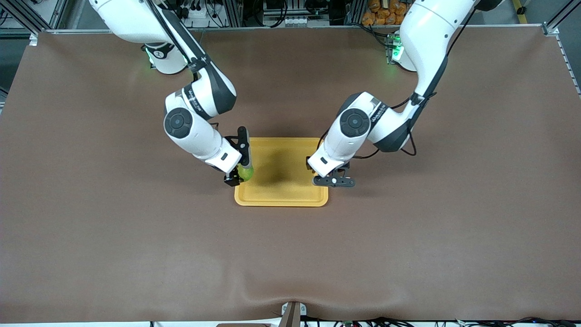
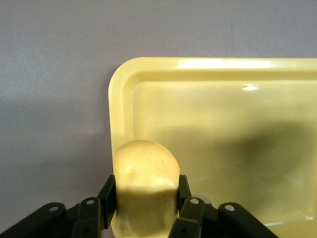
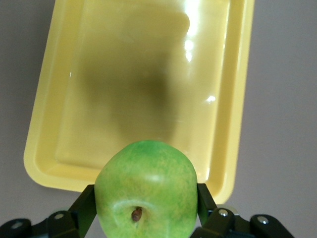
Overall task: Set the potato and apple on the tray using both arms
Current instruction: 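Lower the apple onto the tray while the left gripper lowers the potato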
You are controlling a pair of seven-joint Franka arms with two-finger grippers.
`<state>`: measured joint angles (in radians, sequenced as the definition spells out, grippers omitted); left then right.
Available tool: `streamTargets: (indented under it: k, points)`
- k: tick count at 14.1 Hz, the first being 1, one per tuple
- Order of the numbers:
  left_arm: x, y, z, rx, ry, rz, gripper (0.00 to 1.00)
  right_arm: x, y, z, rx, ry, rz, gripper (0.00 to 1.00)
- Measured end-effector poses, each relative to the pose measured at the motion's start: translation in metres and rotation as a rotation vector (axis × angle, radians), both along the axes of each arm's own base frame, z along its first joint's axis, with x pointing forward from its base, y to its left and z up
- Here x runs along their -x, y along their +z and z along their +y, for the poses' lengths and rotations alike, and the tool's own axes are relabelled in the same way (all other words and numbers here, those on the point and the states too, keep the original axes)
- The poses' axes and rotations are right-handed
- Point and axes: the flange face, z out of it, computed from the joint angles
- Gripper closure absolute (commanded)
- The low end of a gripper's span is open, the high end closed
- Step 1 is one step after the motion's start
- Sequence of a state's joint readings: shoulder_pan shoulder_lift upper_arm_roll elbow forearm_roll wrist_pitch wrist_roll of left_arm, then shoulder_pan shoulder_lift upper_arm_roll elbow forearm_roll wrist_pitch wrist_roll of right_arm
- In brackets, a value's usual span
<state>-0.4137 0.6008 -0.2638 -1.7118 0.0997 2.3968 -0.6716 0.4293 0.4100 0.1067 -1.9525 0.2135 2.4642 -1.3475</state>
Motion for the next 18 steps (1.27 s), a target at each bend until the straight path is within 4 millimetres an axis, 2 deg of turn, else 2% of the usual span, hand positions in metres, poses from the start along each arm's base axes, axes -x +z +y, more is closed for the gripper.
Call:
streamTargets:
  k: [5, 10, 11, 12, 13, 14, 15, 16, 18]
  points:
    - [0.003, -0.017, -0.017, -0.005, 0.013, 0.011, 1.0, 0.017, -0.014, 0.014, -0.008, 0.019, -0.039, 1.0]
    - [0.006, -0.034, -0.024, -0.022, -0.003, 0.017, 1.0, 0.03, -0.048, 0.018, 0.008, 0.028, -0.02, 1.0]
    - [0.006, -0.036, -0.024, -0.031, -0.011, 0.012, 1.0, 0.032, -0.052, 0.021, 0.01, 0.029, -0.014, 0.81]
    - [0.007, -0.038, -0.024, -0.037, -0.017, 0.011, 1.0, 0.035, -0.055, 0.024, 0.012, 0.031, -0.009, 0.17]
    - [0.007, -0.041, -0.024, -0.041, -0.019, 0.012, 1.0, 0.037, -0.058, 0.028, 0.012, 0.034, -0.009, 0.0]
    - [0.007, -0.044, -0.024, -0.044, -0.019, 0.015, 1.0, 0.04, -0.061, 0.031, 0.011, 0.036, -0.012, 0.0]
    - [0.007, -0.048, -0.023, -0.045, -0.019, 0.019, 0.94, 0.041, -0.063, 0.035, 0.009, 0.039, -0.017, 0.0]
    - [0.007, -0.05, -0.023, -0.047, -0.019, 0.022, 0.73, 0.043, -0.065, 0.037, 0.008, 0.043, -0.021, 0.0]
    - [0.006, -0.05, -0.023, -0.046, -0.018, 0.021, 0.0, 0.043, -0.066, 0.038, 0.007, 0.044, -0.022, 0.0]
